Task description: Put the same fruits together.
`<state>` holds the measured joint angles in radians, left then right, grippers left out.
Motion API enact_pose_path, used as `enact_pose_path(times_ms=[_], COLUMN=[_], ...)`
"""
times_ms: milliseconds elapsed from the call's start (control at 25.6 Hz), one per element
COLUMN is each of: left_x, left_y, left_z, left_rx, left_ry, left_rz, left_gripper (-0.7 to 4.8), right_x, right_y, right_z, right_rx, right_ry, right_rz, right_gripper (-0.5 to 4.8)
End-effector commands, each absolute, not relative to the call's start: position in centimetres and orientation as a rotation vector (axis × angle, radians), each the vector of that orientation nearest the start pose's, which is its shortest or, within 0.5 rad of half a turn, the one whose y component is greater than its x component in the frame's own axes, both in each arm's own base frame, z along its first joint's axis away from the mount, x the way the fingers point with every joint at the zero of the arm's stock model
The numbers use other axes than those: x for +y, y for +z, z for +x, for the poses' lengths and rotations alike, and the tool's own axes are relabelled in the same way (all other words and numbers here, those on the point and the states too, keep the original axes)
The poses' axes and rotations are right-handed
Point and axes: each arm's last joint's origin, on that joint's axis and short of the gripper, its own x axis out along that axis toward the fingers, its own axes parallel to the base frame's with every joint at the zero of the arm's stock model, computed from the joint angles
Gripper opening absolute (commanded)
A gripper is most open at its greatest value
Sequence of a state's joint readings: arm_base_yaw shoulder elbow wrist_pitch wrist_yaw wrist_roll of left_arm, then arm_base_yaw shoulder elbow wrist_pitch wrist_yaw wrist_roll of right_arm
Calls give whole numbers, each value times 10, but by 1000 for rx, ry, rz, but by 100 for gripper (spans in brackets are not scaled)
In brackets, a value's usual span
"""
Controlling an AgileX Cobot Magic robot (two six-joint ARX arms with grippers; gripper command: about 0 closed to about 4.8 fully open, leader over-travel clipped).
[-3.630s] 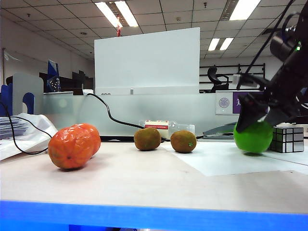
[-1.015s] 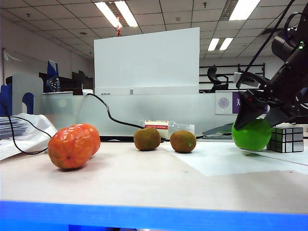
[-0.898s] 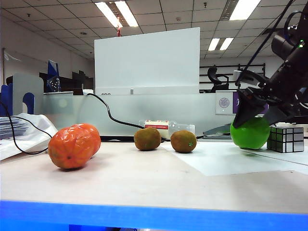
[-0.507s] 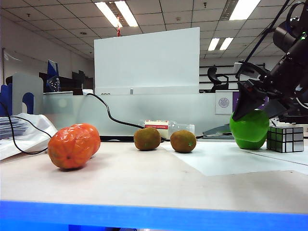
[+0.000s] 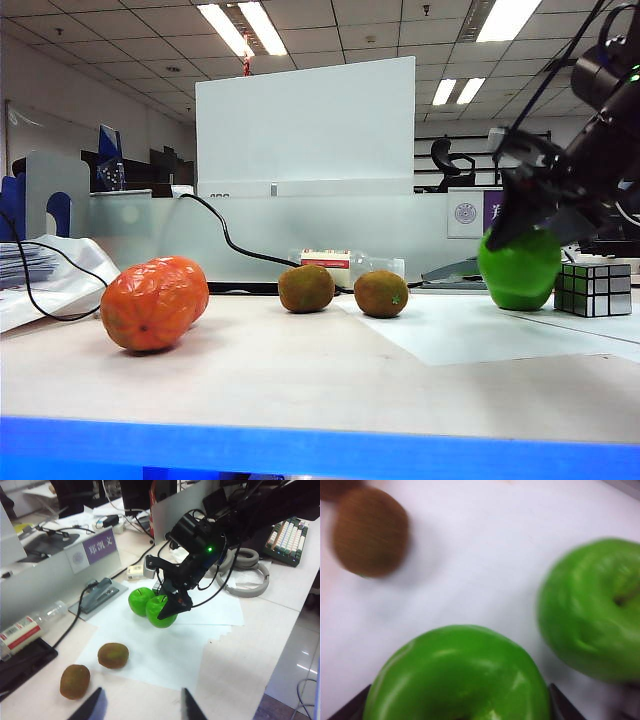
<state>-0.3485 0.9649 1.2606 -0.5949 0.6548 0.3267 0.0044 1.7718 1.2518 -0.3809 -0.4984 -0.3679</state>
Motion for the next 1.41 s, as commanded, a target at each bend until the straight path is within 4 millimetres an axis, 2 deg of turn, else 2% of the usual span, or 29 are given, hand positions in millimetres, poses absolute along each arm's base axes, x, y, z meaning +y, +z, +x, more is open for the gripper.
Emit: enact_pose_path(times_ms=[39, 390, 742, 859, 1093, 1249, 1288, 1327, 1405], left_x=[-75, -75, -71, -68, -59, -49, -45, -42, -34], left_y=[426, 426, 429, 433, 441, 446, 448, 449, 451], left_z=[155, 154, 145, 137, 115, 91, 84, 78, 64], left_rx=[114, 120, 102, 73, 12, -32, -49, -63, -95], left_ry=[-1040, -1041, -1031, -1015, -969, -890, -858, -822, -724], left_rz=[252, 250, 254, 266, 284, 300, 305, 309, 318], left_gripper=[205, 205, 205, 205, 201, 72, 44, 28, 12], right_x=[16, 10, 11, 11, 12, 13, 13, 14, 15], right_y=[237, 225, 233, 247, 292, 332, 341, 353, 372], right_z=[377, 378, 377, 372, 350, 317, 308, 296, 274], right_rx=[692, 755, 708, 664, 542, 456, 433, 399, 339], right_ry=[592, 549, 575, 575, 585, 603, 617, 632, 666], right_rz=[-67, -97, -87, -91, -100, -116, -118, -123, -131], right_gripper=[479, 479, 479, 479, 479, 479, 415, 251, -3])
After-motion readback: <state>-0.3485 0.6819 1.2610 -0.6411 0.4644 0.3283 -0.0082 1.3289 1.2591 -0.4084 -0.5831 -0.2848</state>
